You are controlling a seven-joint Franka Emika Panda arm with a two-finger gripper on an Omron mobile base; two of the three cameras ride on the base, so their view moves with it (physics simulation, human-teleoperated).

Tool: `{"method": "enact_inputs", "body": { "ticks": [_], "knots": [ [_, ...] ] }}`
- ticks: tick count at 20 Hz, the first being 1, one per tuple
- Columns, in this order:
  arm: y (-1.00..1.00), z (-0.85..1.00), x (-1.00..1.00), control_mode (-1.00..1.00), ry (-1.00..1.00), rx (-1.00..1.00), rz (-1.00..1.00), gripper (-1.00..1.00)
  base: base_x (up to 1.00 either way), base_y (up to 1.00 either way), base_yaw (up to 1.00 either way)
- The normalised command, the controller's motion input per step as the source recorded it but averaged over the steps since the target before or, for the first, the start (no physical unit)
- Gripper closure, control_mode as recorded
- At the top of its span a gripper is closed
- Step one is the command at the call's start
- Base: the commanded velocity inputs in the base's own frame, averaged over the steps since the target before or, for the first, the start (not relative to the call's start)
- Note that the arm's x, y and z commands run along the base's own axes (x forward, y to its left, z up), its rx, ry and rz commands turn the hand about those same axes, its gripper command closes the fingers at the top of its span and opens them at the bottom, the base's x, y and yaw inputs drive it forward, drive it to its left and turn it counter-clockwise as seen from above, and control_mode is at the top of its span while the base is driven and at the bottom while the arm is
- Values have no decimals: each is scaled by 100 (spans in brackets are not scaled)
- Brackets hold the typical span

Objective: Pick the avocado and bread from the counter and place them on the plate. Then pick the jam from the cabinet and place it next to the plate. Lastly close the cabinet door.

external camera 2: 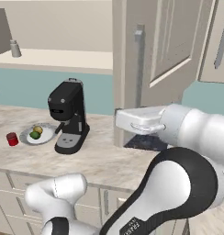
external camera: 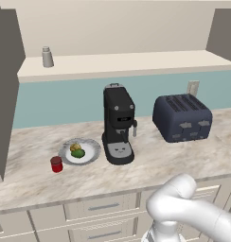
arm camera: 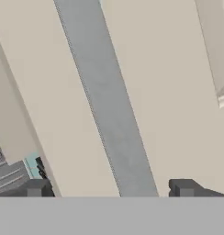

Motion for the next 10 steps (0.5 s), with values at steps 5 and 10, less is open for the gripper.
{"method": "enact_inputs", "body": {
  "ticks": [5,10],
  "knots": [
    [73,0,100,-100,-26,-5,-12,-100,0,0,0],
    [42,-24,100,-100,-31,-4,-14,-100,0,0,0]
  ]
}}
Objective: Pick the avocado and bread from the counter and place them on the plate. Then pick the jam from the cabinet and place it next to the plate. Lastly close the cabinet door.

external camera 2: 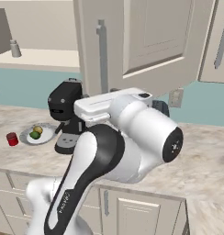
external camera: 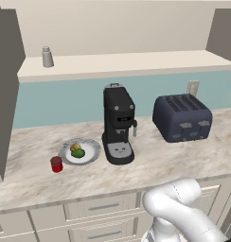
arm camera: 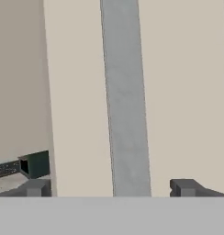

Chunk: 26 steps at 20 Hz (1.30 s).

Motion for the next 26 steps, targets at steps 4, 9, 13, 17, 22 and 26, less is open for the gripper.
{"method": "enact_inputs", "body": {
  "ticks": [4,9,13,17,22,26],
  "knots": [
    [29,1,100,-100,-20,0,-18,-100,0,0,0],
    [7,0,100,-100,-2,6,-15,-100,0,0,0],
    [0,0,100,-100,0,11,-9,-100,0,0,0],
    [0,0,100,-100,0,13,-7,-100,0,0,0],
    [0,0,100,-100,-1,12,-3,-100,0,0,0],
    [0,0,100,-100,-1,9,-5,-100,0,0,0]
  ]
}}
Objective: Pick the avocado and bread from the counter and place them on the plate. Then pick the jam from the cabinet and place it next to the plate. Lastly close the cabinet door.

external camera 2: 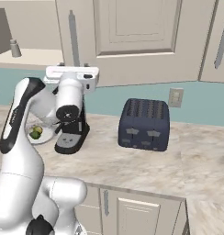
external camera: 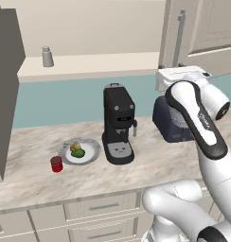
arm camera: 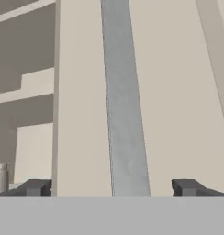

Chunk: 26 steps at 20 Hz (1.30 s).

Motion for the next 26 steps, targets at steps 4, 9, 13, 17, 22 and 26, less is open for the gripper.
{"method": "enact_inputs", "body": {
  "ticks": [4,9,13,17,22,26],
  "knots": [
    [0,0,100,-100,0,10,-5,-100,0,0,0],
    [0,0,100,-100,0,8,-3,-100,0,0,0],
    [0,-13,100,-100,0,1,0,-100,0,0,0],
    [0,-11,94,-100,0,0,-3,-100,0,0,0],
    [7,0,79,-100,0,0,-5,-100,0,0,0],
    [47,1,96,-100,2,0,-14,-100,0,0,0]
  ]
}}
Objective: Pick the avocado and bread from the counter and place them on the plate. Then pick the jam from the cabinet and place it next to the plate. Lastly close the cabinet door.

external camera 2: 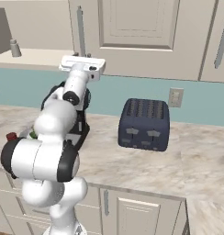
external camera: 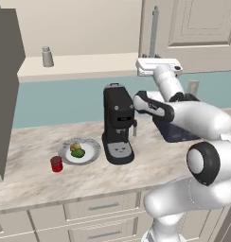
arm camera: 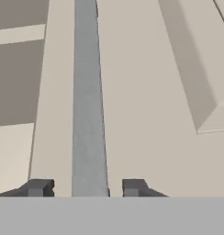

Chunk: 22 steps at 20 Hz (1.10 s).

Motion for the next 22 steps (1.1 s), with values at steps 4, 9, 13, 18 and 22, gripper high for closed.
{"method": "enact_inputs", "body": {
  "ticks": [4,9,13,18,22],
  "knots": [
    [77,31,-28,-100,7,-3,-4,-100,0,0,0],
    [72,-9,-100,-100,14,-25,0,-100,0,0,0],
    [70,-16,-100,-100,15,-26,0,-100,0,0,0],
    [33,71,-100,-100,19,-2,-6,-100,0,0,0],
    [-7,99,-100,-100,62,26,-21,-100,0,0,0]
  ]
}}
